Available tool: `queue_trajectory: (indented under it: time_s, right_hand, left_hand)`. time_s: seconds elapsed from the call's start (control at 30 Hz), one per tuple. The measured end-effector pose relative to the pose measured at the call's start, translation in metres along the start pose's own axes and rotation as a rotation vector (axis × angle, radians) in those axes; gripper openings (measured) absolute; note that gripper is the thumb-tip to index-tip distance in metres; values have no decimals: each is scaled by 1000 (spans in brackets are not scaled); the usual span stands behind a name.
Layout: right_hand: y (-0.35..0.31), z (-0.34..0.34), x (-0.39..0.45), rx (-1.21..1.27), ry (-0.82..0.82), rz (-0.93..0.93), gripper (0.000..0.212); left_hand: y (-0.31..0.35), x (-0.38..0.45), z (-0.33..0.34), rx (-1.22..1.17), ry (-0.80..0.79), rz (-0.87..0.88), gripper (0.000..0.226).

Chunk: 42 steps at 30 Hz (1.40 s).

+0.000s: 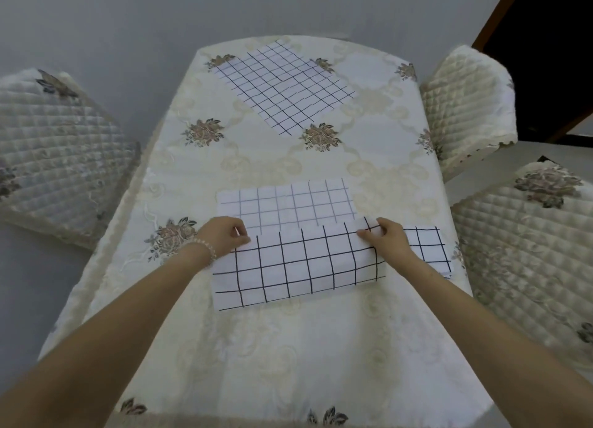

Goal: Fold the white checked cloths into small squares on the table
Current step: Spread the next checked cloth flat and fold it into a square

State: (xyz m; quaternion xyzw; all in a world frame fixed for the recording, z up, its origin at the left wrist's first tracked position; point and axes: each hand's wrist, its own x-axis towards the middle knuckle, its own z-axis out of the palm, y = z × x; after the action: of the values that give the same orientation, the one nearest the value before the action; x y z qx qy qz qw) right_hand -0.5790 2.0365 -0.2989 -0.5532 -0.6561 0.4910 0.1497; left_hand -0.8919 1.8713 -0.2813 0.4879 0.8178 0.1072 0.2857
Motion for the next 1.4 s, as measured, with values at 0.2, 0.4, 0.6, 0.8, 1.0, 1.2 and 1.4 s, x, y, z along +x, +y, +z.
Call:
queue_trajectory:
  time_s: [0.2, 0.4, 0.6, 0.8, 1.0, 1.2, 1.4]
  right_hand:
    - [-13, 5, 39, 69, 97, 2, 36]
    - [-21, 18, 80, 127, 148, -36, 18]
    - [-26, 30, 112, 133, 157, -44, 29]
    - [-26, 44, 141, -4, 198, -52, 24]
    - [-25, 58, 156, -124, 192, -56, 26]
    - [-18, 63, 162, -174, 212, -49, 23]
    - [8, 79, 158, -406, 431, -182, 40]
  left_hand:
    - [-14, 43, -18, -146, 117, -25, 16]
    - [-32, 67, -23, -367, 133, -152, 21]
    - [-55, 82, -23, -511, 32, -253, 26]
    - [-65, 101, -16, -488, 183, -248, 13]
    - [-68, 119, 0, -298, 219, -334, 20]
    - [-65, 125, 5, -167, 180, -344, 21]
    - [-62, 123, 8, -188, 191, -385, 21]
